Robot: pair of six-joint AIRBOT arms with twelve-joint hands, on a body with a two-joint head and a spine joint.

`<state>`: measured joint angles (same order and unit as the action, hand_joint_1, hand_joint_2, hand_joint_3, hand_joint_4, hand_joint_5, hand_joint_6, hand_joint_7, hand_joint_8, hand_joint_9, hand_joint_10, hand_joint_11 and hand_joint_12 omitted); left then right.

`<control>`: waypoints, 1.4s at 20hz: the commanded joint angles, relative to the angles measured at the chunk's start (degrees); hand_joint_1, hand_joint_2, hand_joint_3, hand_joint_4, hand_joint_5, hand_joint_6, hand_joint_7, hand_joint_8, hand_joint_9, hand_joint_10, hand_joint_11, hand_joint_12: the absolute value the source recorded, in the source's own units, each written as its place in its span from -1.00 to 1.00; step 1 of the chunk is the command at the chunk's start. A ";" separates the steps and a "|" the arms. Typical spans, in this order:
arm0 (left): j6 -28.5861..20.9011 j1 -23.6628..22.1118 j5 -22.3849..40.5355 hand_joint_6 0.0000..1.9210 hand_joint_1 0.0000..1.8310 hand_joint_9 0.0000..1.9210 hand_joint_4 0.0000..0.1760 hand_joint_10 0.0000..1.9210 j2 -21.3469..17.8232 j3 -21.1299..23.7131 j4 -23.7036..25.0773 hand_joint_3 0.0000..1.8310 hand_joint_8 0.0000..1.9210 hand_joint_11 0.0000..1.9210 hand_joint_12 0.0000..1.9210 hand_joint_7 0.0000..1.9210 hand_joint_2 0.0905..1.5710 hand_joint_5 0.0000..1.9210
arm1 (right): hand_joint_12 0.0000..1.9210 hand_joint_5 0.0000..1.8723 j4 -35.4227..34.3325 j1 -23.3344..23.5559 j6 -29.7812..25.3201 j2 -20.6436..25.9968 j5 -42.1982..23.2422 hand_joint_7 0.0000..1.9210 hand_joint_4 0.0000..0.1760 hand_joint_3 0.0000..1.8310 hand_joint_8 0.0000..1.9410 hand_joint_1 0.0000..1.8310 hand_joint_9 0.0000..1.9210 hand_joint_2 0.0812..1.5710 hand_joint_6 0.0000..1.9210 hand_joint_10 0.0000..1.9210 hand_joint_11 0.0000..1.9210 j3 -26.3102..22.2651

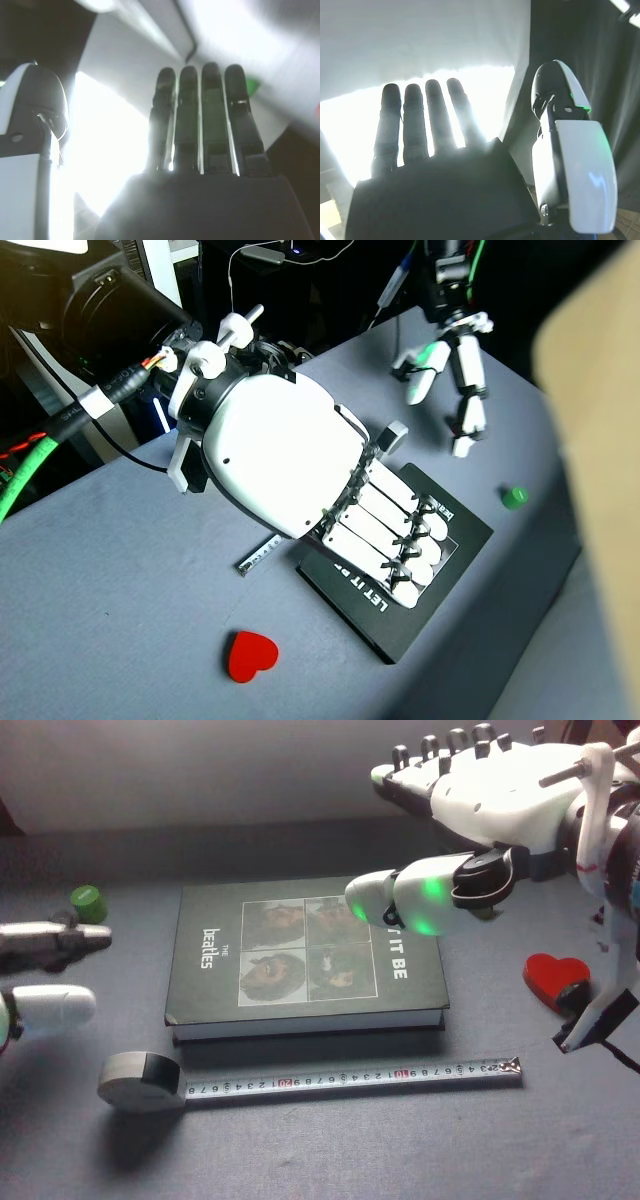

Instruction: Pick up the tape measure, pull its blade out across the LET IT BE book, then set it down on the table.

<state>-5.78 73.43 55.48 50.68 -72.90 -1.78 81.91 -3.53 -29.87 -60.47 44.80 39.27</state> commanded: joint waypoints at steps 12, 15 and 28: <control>52.51 -52.27 -45.87 1.00 0.14 0.28 -1.00 1.00 0.03 1.20 -0.30 -1.00 1.00 0.31 1.00 0.26 0.41 0.24 | 1.00 0.28 6.66 -0.74 -0.26 -0.93 8.19 0.44 -1.00 -1.00 1.00 0.03 0.66 0.43 1.00 1.00 0.82 -4.74; 97.50 -57.06 -47.28 1.00 -0.01 0.62 -0.21 1.00 0.76 3.15 -39.38 -1.00 1.00 0.64 1.00 0.55 0.54 0.48 | 1.00 0.41 7.10 -0.80 -0.26 -2.05 9.94 0.54 0.95 -0.98 1.00 -0.06 0.69 0.64 1.00 1.00 0.87 -4.80; 160.20 -63.91 1.74 1.00 -0.06 0.63 1.00 1.00 6.71 23.66 -99.82 -1.00 1.00 0.68 1.00 0.57 0.63 0.44 | 1.00 0.34 10.62 -2.07 -0.51 -3.78 12.16 0.51 1.00 -1.00 1.00 0.03 0.70 0.64 1.00 1.00 0.85 -5.41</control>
<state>154.26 10.11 58.22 60.12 -47.97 -105.89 87.83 -6.04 -30.17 -64.47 56.16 34.06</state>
